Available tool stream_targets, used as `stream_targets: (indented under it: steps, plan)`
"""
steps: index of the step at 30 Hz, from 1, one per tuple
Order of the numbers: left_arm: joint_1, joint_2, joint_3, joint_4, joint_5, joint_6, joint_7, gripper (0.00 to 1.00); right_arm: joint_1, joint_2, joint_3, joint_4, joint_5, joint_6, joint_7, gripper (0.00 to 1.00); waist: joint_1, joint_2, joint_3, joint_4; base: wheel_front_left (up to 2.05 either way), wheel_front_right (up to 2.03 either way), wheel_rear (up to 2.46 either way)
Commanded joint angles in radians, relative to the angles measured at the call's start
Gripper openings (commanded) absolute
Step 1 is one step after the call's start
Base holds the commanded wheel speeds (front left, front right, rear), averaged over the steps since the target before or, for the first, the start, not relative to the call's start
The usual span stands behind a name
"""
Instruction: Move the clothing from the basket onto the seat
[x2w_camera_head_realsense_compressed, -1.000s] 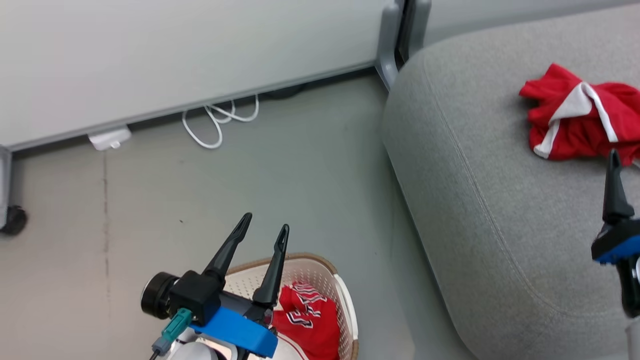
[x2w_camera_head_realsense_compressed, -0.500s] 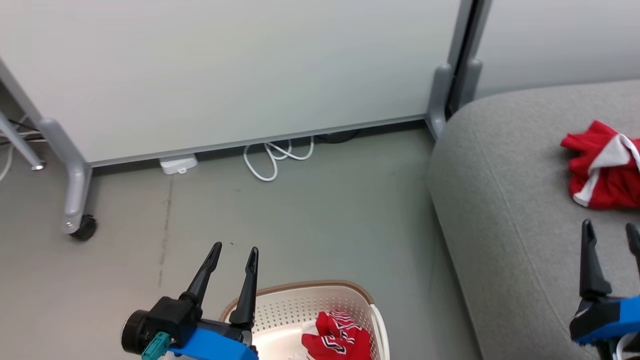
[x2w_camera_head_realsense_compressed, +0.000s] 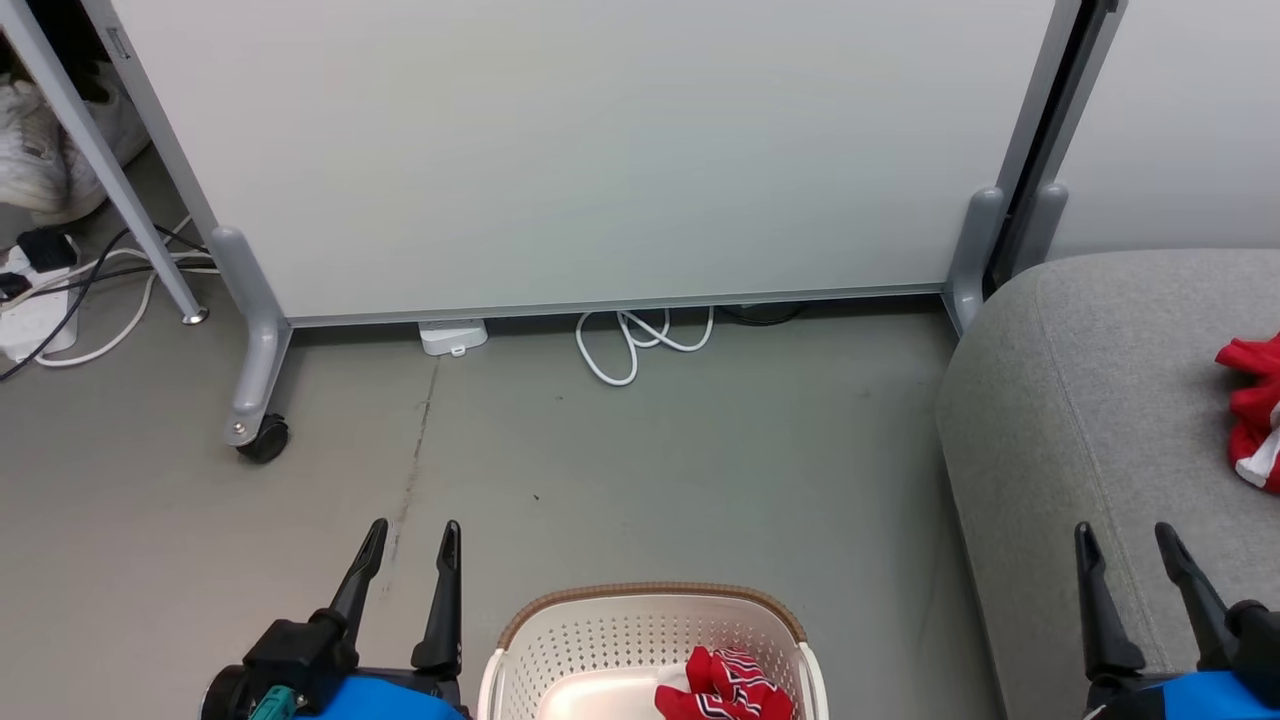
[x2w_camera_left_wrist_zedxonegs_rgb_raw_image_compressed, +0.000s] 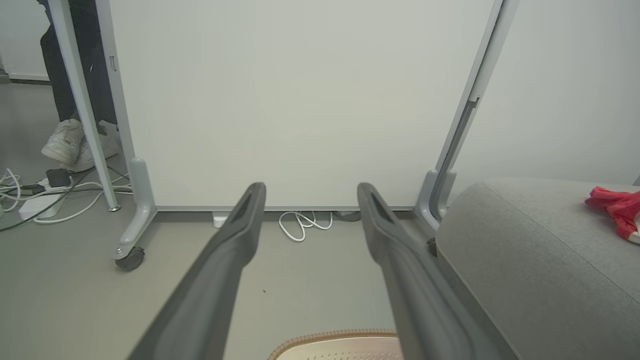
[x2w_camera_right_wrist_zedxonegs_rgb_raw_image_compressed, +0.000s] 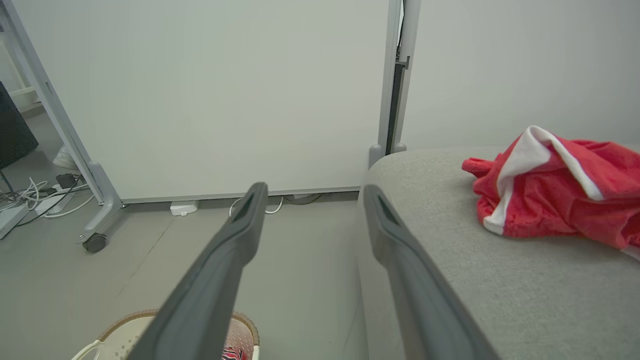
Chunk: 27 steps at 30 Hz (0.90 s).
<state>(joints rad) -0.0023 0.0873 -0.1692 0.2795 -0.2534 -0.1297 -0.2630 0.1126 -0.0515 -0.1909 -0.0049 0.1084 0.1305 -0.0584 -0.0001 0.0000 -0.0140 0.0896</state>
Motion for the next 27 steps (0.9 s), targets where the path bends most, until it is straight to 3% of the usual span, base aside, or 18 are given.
stream_targets:
  steps: [1, 11, 27]
  plan:
    - [0.008, -0.001, 0.011, 0.003, 0.008, -0.001, -0.003, 1.0, 0.018, 0.001, 0.006, 0.008, 0.013, 0.001, -0.01, 1.0, 0.0001, 0.0, -0.004, 0.008, 0.0, 0.0, 0.0]
    - [0.005, 0.004, 0.061, 0.048, 0.008, -0.001, -0.003, 1.0, 0.027, 0.001, 0.073, 0.072, 0.062, 0.001, -0.058, 1.0, 0.0001, 0.0, -0.012, 0.015, 0.0, 0.0, 0.0]
    - [0.003, -0.002, 0.049, 0.055, 0.011, -0.001, -0.003, 1.0, 0.016, 0.001, 0.097, 0.073, 0.059, 0.001, -0.057, 1.0, 0.0001, 0.0, -0.01, 0.004, 0.0, 0.0, 0.0]
